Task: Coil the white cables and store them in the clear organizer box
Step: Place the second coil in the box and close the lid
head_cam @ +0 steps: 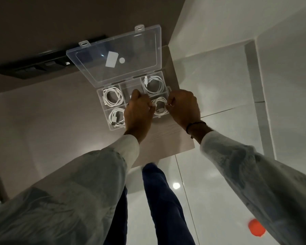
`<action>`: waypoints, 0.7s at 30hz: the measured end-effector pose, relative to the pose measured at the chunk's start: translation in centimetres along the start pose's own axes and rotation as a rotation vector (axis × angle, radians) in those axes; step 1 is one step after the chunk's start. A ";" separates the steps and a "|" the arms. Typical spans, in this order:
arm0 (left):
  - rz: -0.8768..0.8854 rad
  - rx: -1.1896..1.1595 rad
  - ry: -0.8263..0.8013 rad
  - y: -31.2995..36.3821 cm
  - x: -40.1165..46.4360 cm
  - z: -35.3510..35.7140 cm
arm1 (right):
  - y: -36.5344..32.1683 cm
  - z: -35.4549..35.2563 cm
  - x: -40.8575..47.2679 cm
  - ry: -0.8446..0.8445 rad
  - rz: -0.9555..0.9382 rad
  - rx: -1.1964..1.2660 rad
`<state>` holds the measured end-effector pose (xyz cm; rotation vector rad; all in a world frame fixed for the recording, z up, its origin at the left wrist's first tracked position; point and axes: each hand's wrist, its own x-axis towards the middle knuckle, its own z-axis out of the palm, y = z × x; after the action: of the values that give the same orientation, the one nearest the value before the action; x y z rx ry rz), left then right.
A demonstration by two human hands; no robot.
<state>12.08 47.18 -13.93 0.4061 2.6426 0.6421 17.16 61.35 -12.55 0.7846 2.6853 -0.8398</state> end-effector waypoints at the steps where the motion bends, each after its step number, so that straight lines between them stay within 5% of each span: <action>1: 0.010 0.016 0.004 0.0 0.0 0.1 | 0.1 0.2 0.1 0.007 -0.003 -0.004; 9: 0.148 -0.082 0.031 -0.6 -1.2 -2.4 | -0.3 -0.6 -0.1 -0.031 0.233 0.072; 15: -0.368 -0.413 0.567 -3.1 1.5 -9.4 | -5.3 -6.3 3.2 -0.049 0.396 0.544; 18: -0.459 -0.807 0.431 -3.7 3.8 -12.0 | -8.4 -8.3 6.1 -0.101 0.490 0.917; 21: -0.505 -0.804 0.416 -4.9 3.6 -13.0 | -8.3 -8.7 6.9 0.044 0.550 0.977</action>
<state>2.41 39.39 -6.80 -0.6596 2.3889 1.6114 6.43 63.58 -4.03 1.6126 1.7748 -1.9513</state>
